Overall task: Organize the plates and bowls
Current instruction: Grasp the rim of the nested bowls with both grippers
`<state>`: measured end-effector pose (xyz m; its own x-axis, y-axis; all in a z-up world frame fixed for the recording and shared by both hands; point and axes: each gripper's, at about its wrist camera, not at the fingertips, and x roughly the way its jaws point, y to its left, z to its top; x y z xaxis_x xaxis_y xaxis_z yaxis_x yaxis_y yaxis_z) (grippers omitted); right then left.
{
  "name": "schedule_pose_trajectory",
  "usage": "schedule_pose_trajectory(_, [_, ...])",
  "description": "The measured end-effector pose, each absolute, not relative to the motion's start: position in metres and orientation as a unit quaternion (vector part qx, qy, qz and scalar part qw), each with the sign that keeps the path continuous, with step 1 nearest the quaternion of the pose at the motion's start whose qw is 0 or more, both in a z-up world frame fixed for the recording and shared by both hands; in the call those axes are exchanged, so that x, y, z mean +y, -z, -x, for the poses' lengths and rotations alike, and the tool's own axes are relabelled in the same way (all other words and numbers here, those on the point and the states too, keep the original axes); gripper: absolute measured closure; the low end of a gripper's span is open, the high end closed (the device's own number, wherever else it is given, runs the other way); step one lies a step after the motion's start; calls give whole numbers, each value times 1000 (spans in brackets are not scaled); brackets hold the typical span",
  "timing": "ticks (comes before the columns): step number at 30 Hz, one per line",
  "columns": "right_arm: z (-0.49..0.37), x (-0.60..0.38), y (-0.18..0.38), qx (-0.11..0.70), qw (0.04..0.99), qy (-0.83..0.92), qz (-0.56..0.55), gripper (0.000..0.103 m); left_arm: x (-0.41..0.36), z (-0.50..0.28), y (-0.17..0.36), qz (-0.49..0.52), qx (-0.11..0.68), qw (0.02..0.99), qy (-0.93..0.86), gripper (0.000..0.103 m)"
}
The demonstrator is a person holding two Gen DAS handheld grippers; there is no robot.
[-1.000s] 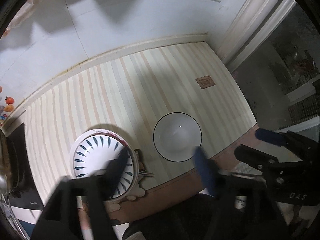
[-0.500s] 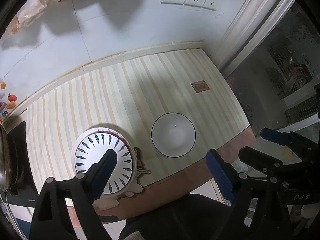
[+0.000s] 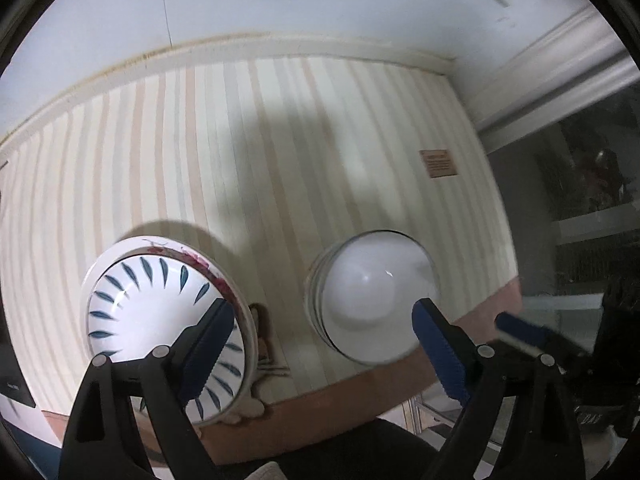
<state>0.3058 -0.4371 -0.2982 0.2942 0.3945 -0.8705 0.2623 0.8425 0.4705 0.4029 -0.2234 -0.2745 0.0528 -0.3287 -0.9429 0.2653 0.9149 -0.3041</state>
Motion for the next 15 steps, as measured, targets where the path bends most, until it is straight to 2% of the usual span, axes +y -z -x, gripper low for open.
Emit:
schedule_pose_trajectory(8, [-317, -447, 400, 607, 691, -70, -386, 6, -231, -440, 345, 78, 722, 654, 211, 12])
schedule_pose_trajectory(12, [-323, -443, 431, 601, 674, -91, -418, 6, -240, -447, 363, 77, 735, 637, 218, 13])
schedule_pose_trajectory(15, [-327, -439, 445, 601, 671, -98, -423, 6, -251, -447, 371, 67, 737, 630, 234, 18])
